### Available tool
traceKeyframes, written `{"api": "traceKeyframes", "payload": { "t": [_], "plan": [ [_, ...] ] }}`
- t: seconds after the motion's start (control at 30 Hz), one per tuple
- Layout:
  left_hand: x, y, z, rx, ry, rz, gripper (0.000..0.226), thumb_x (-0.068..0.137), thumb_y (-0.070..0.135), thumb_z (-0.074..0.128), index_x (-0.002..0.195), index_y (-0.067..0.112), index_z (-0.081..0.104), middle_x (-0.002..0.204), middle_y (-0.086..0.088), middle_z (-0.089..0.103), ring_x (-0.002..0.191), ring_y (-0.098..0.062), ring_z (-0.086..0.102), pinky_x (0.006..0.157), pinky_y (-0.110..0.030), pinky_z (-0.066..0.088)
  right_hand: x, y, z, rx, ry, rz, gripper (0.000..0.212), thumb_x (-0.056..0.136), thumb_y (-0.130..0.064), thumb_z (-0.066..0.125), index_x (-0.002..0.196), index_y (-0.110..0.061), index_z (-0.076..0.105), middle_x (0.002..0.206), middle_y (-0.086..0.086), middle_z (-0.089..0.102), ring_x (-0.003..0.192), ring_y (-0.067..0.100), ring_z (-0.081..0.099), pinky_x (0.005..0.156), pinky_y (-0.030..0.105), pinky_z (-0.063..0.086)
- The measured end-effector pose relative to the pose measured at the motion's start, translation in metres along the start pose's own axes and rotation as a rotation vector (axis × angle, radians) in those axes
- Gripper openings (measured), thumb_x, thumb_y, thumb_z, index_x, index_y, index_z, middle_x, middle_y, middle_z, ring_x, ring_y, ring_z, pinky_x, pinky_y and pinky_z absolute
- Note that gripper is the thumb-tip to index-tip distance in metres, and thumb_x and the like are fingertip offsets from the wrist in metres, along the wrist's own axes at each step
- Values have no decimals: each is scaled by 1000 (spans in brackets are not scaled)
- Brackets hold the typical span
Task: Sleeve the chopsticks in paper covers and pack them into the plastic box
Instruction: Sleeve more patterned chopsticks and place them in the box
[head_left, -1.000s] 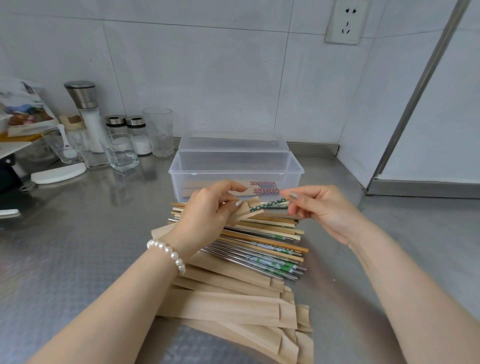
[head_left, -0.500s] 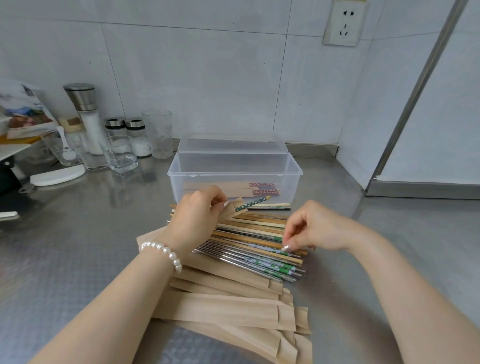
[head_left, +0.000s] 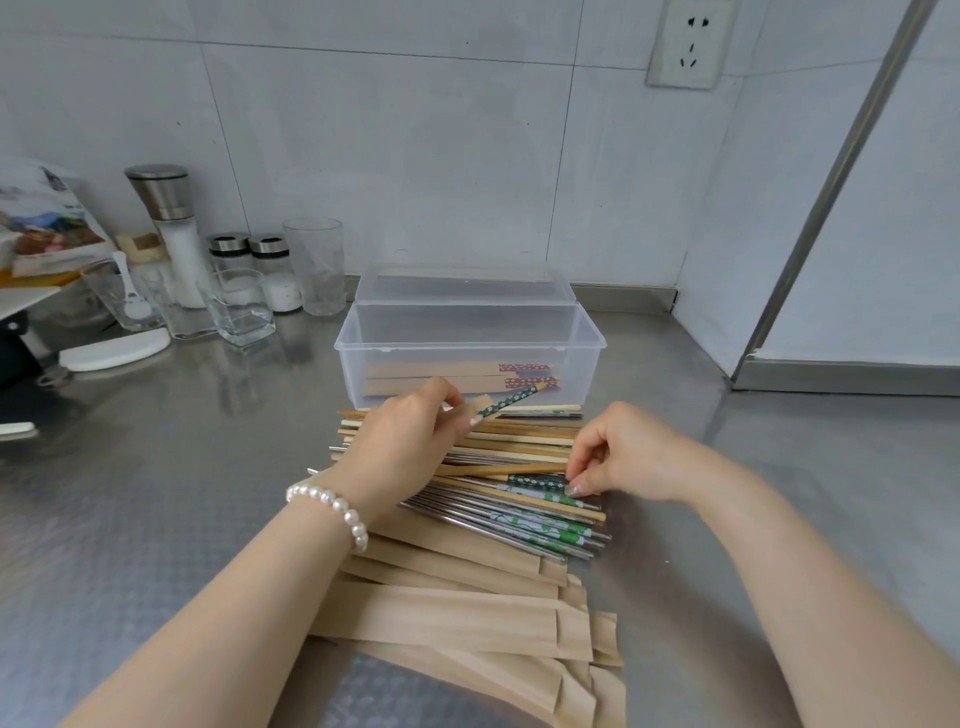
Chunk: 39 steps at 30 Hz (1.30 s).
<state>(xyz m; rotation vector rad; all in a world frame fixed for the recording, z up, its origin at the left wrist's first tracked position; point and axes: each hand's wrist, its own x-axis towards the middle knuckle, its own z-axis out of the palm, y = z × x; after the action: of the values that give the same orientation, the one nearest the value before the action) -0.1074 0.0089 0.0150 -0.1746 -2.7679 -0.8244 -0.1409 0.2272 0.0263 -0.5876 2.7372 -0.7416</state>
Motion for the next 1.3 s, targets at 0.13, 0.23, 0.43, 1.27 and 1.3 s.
{"api": "traceKeyframes", "payload": {
  "t": [0.13, 0.23, 0.43, 1.27, 1.3],
  "plan": [
    [-1, -1, 1, -31, -6, 13, 20, 88, 30, 55, 105, 19, 57, 93, -3, 65, 86, -24, 58, 77, -39, 48, 0, 3, -2, -67, -19, 11, 24, 72, -12, 77, 57, -25, 63, 54, -9, 55, 55, 6, 49, 59, 22, 43],
    [-1, -1, 1, -35, 5, 24, 18, 84, 25, 62, 101, 20, 59, 92, 0, 65, 83, -22, 56, 75, -34, 47, 0, 7, -3, -102, -46, 18, 20, 74, -15, 76, 63, -25, 64, 63, -4, 53, 59, 8, 47, 59, 25, 42],
    [-1, 1, 0, -105, 5, -4, 14, 77, 25, 71, 82, 26, 58, 78, 7, 63, 78, -16, 58, 72, -30, 48, 2, 14, -5, -105, -36, -7, 29, 79, -9, 70, 61, -29, 58, 81, 6, 60, 66, 11, 49, 68, 31, 46],
    [-1, 0, -3, -191, -42, -36, 12, 77, 24, 71, 82, 25, 60, 77, 4, 69, 73, -17, 62, 73, -36, 52, 8, 18, 0, -69, 11, -68, 26, 81, -12, 69, 64, -30, 58, 78, -11, 48, 67, 2, 44, 63, 17, 34],
    [-1, -1, -3, -190, -39, -36, 12, 77, 24, 71, 81, 26, 60, 77, 4, 69, 73, -17, 62, 73, -36, 52, 9, 18, 0, -81, 15, -65, 29, 84, -13, 66, 64, -31, 55, 79, -12, 48, 69, 2, 44, 64, 18, 35]
  ]
}}
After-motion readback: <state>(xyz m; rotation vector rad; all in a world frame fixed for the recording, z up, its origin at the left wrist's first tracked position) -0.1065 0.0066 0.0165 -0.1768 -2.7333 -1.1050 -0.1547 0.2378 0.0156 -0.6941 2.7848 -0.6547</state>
